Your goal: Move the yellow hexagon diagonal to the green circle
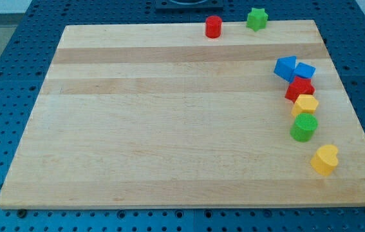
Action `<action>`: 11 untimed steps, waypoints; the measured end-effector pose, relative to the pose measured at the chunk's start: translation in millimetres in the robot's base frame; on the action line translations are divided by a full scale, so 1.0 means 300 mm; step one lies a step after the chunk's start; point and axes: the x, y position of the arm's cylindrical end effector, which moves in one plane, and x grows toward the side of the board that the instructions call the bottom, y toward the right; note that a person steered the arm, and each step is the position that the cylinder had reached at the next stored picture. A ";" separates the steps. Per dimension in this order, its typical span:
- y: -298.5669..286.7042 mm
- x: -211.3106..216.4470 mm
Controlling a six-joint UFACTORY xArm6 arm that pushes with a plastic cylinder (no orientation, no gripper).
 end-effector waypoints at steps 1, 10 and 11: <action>0.001 -0.200; -0.647 -0.572; -0.601 -0.471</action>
